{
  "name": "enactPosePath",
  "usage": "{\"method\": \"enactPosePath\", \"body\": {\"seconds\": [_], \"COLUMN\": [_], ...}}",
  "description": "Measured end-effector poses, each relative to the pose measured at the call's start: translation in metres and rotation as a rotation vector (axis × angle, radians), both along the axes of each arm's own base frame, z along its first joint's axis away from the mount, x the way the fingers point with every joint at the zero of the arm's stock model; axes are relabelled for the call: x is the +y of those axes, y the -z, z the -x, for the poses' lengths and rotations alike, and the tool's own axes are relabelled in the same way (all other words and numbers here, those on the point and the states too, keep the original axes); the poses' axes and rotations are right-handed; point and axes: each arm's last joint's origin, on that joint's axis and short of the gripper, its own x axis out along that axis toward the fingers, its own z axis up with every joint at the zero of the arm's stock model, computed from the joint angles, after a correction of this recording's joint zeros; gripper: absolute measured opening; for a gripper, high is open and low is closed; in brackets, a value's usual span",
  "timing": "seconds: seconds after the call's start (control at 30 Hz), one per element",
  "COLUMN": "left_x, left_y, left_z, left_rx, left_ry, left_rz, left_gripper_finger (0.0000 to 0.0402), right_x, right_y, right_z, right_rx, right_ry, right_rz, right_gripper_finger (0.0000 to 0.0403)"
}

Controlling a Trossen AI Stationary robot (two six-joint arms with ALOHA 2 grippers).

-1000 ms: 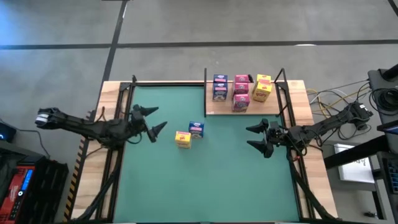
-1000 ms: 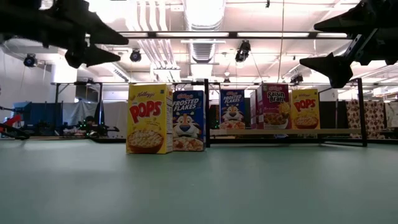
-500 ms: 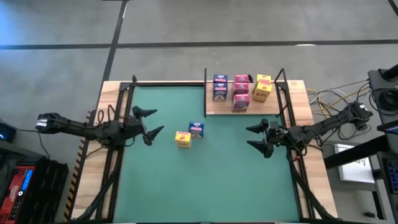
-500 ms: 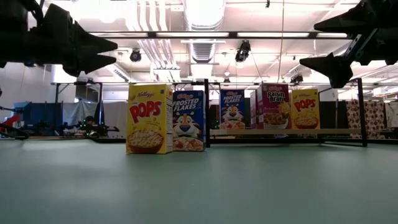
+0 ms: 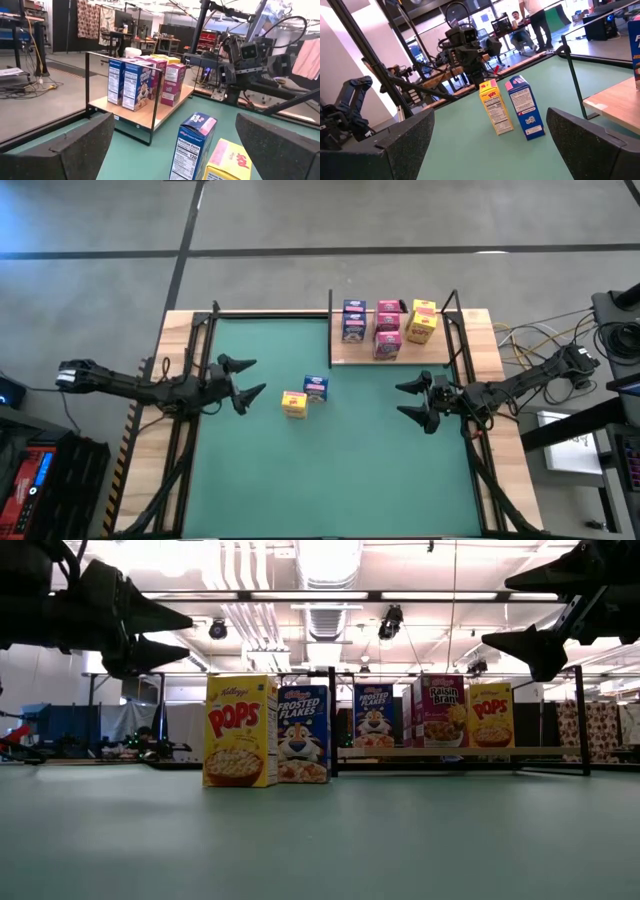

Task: Stack cereal on shelf
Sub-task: Put the blue cereal box onto the shelf

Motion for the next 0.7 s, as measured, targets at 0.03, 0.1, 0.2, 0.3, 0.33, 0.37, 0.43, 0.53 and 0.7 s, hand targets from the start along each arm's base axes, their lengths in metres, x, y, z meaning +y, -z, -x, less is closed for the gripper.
{"method": "enactPosePath", "body": {"seconds": [0.03,0.1,0.2,0.3,0.33,0.37,0.43,0.53,0.7], "left_x": [-0.0001,-0.0001,-0.0002,-0.0003,-0.0004,-0.0004,-0.0004,-0.0005,-0.0007], "left_y": [-0.0004,0.0001,0.0013,0.0028,0.0033,0.0038,0.0048,0.0062,0.0086], "left_z": [-0.0005,-0.0011,-0.0021,-0.0030,-0.0032,-0.0035,-0.0042,-0.0051,-0.0066], "left_rx": [0.002,0.008,0.021,0.034,0.038,0.042,0.052,0.065,0.087], "left_ry": [0.000,0.000,0.000,-0.001,-0.001,-0.001,-0.001,-0.001,-0.002], "left_rz": [0.000,-0.001,-0.002,-0.004,-0.004,-0.005,-0.006,-0.007,-0.010], "left_gripper_finger": [0.0399,0.0399,0.0399,0.0399,0.0399,0.0399,0.0399,0.0399,0.0399], "right_x": [0.0000,0.0000,0.0000,0.0001,0.0000,0.0000,0.0000,0.0000,0.0000], "right_y": [0.0001,0.0000,0.0000,0.0001,0.0000,0.0000,0.0000,0.0001,0.0001], "right_z": [0.0000,0.0000,0.0000,0.0000,0.0000,0.0000,0.0000,0.0000,0.0000], "right_rx": [0.000,0.000,0.000,0.000,0.000,0.000,0.000,0.000,0.000], "right_ry": [0.000,0.000,0.000,0.000,0.000,0.000,0.000,0.000,0.000], "right_rz": [0.000,0.000,0.000,0.000,0.000,0.000,0.000,0.000,0.000], "right_gripper_finger": [0.0373,0.0373,0.0373,0.0373,0.0373,0.0373,0.0373,0.0373,0.0373]}}
